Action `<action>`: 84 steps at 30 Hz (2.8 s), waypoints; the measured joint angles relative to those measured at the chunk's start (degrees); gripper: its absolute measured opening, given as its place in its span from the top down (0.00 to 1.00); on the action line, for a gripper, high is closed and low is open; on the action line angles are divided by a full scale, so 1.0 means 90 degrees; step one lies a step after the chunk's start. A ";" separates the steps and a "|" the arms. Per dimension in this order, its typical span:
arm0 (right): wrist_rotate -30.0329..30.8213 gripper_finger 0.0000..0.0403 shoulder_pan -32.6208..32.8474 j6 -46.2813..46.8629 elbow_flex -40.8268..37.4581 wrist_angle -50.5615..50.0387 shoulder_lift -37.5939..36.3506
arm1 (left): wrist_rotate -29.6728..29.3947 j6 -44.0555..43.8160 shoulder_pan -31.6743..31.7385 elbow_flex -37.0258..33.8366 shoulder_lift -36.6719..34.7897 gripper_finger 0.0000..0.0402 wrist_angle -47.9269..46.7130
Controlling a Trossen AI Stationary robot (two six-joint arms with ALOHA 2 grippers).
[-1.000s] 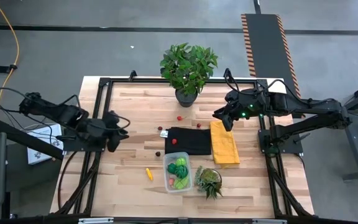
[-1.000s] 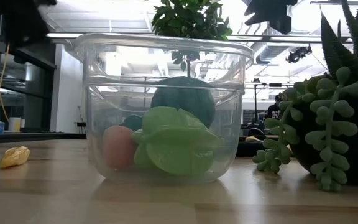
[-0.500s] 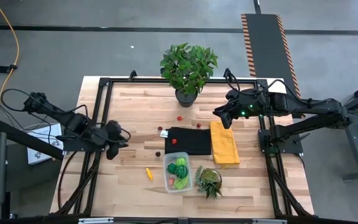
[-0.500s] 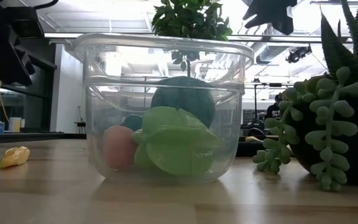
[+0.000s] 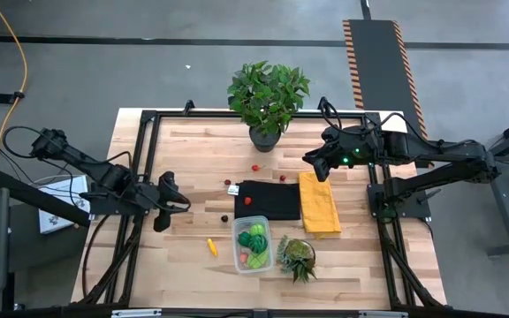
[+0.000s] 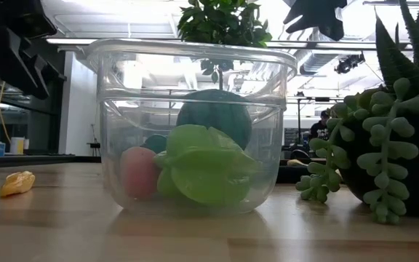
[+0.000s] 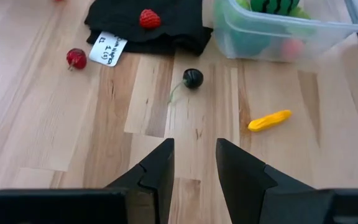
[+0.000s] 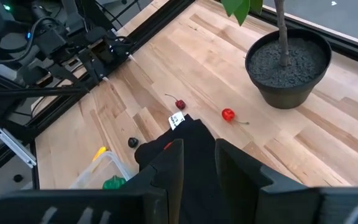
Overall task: Pick and placing Produce into tupperware
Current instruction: Put the black cherry into the bin
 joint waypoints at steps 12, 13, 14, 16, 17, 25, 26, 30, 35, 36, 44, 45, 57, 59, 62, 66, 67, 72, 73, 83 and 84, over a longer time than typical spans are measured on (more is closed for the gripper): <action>0.0015 0.79 0.0000 0.0041 0.0000 0.0002 0.0000 | -0.0447 -0.0088 0.0000 0.0000 0.0145 0.74 0.0365; 0.0015 0.79 0.0000 0.0041 0.0000 0.0002 0.0000 | -0.0487 -0.0055 0.0000 0.0002 0.0184 0.74 0.0449; 0.0015 0.79 0.0000 0.0041 0.0000 0.0000 0.0000 | -0.0526 0.0021 0.0000 0.0002 0.0230 0.74 0.0509; 0.0015 0.79 0.0000 0.0041 0.0000 0.0002 0.0000 | -0.0607 0.0098 0.0000 0.0002 0.0359 0.74 0.0591; 0.0013 0.79 0.0000 0.0044 0.0000 0.0000 0.0000 | -0.0633 0.0165 0.0000 0.0002 0.0432 0.74 0.0637; 0.0013 0.79 0.0000 0.0046 0.0000 0.0005 0.0000 | -0.0467 0.0353 0.0000 0.0002 0.1276 0.74 0.0992; 0.0013 0.79 0.0000 0.0046 0.0000 0.0005 0.0000 | -0.0465 0.0371 0.0000 0.0002 0.1386 0.74 0.1151; 0.0012 0.79 0.0000 0.0046 0.0000 0.0003 0.0000 | -0.0310 0.0849 0.0000 0.0002 0.1885 0.74 0.1867; 0.0009 0.79 -0.0001 0.0046 0.0000 0.0005 0.0000 | -0.0255 0.1071 0.0005 0.0002 0.2516 0.74 0.2437; 0.0008 0.79 -0.0001 0.0046 0.0000 0.0005 0.0000 | -0.0255 0.1061 0.0005 0.0002 0.2623 0.73 0.2504; -0.0087 0.79 0.0000 0.0042 0.0000 0.0002 0.0000 | -0.0129 0.0740 0.0324 0.0002 0.3310 0.56 0.3019; -0.0120 0.79 -0.0001 0.0039 0.0000 0.0004 0.0000 | -0.0128 0.0743 0.0433 0.0002 0.3358 0.54 0.3130; -0.0207 0.79 0.0022 -0.0070 0.0000 -0.0021 -0.0002 | 0.1003 0.2043 0.1346 0.0002 0.3989 0.55 0.3997; -0.0225 0.79 0.0022 -0.0072 0.0000 -0.0028 -0.0002 | 0.1077 0.2228 0.1349 0.0002 0.4127 0.56 0.4138; -0.0225 0.79 0.0022 -0.0073 0.0000 -0.0036 -0.0002 | 0.1095 0.2379 0.1341 0.0002 0.4358 0.57 0.4231; -0.0225 0.79 0.0022 -0.0062 0.0000 -0.0037 -0.0002 | 0.1105 0.2565 0.1341 0.0002 0.4637 0.53 0.4407; -0.0225 0.79 0.0022 -0.0058 0.0000 -0.0037 -0.0002 | 0.1105 0.2583 0.1341 0.0002 0.4689 0.52 0.4481; -0.0223 0.79 0.0022 -0.0058 0.0000 -0.0041 -0.0002 | 0.1054 0.2605 0.1341 0.0002 0.4956 0.44 0.4806; -0.0223 0.79 0.0022 -0.0056 0.0000 -0.0039 -0.0002 | 0.1080 0.2645 0.1341 0.0002 0.5014 0.43 0.4853; -0.0218 0.79 0.0022 0.0041 0.0000 -0.0041 -0.0002 | 0.1146 0.3005 0.1377 0.0002 0.5420 0.38 0.5257; -0.0216 0.79 0.0022 0.0044 0.0000 -0.0039 -0.0002 | 0.1168 0.3035 0.1415 0.0002 0.5440 0.38 0.5275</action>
